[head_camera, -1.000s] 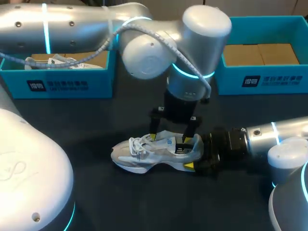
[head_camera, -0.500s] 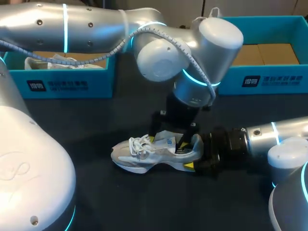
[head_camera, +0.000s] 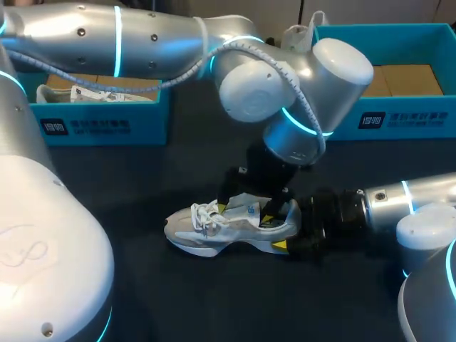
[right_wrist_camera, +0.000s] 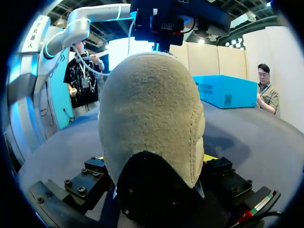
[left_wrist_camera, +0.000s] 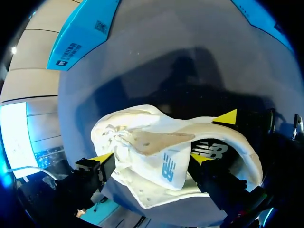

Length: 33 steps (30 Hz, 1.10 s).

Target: Take the shoe out of the shoebox, open the shoe tongue, remove and reinsert the insole, then place the shoe into the shoebox

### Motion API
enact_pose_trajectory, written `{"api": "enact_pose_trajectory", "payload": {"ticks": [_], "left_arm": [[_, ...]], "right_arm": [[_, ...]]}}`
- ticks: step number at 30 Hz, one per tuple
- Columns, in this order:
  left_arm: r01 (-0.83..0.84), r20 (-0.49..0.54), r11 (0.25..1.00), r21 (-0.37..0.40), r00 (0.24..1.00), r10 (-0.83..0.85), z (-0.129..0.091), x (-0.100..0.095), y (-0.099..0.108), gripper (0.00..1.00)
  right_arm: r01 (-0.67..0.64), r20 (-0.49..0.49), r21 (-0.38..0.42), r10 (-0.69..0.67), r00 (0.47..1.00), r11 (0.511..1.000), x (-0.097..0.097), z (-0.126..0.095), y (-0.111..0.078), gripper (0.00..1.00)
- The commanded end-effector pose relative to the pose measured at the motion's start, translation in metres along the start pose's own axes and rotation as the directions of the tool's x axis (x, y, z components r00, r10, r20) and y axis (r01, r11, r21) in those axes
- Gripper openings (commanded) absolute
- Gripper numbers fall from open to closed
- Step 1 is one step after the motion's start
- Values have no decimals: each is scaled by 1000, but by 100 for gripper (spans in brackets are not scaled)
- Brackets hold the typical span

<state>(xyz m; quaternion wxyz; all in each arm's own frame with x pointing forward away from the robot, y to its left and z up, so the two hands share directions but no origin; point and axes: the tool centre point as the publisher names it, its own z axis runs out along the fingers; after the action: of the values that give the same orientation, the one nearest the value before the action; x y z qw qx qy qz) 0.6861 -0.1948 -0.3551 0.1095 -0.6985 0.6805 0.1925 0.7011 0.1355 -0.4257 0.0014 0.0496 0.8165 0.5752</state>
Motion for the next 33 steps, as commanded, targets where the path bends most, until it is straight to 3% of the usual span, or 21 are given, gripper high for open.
{"api": "enact_pose_trajectory", "payload": {"ticks": [1, 6, 11, 21, 25, 30, 33], "left_arm": [[5, 36, 1000, -1, 999, -5, -4, -2, 0, 93], [9, 45, 1000, 1, 999, -9, -7, -10, 2, 72], [4, 37, 1000, -4, 999, -4, -10, -19, 5, 58], [8, 3, 1000, 3, 1000, -8, -13, -27, 10, 44], [14, -11, 1000, 5, 1000, -14, -13, -30, 11, 33], [32, -47, 999, 8, 998, -31, -16, -35, 11, 29], [43, -68, 999, 4, 997, -43, -17, -39, 10, 18]], "right_arm": [[0, 2, 4, 0, 1000, 1000, 1, 4, -1, 0], [0, 2, 4, 0, 1000, 1000, 1, 4, -1, 0], [0, 2, 4, 0, 1000, 1000, 1, 4, -1, 0], [0, 2, 4, 0, 1000, 1000, 1, 4, -1, 0], [0, 2, 4, 0, 1000, 1000, 1, 4, -1, 0], [0, 2, 4, 0, 1000, 1000, 1, 4, -1, 0], [0, 2, 4, 0, 1000, 1000, 1, 4, -1, 0]]}}
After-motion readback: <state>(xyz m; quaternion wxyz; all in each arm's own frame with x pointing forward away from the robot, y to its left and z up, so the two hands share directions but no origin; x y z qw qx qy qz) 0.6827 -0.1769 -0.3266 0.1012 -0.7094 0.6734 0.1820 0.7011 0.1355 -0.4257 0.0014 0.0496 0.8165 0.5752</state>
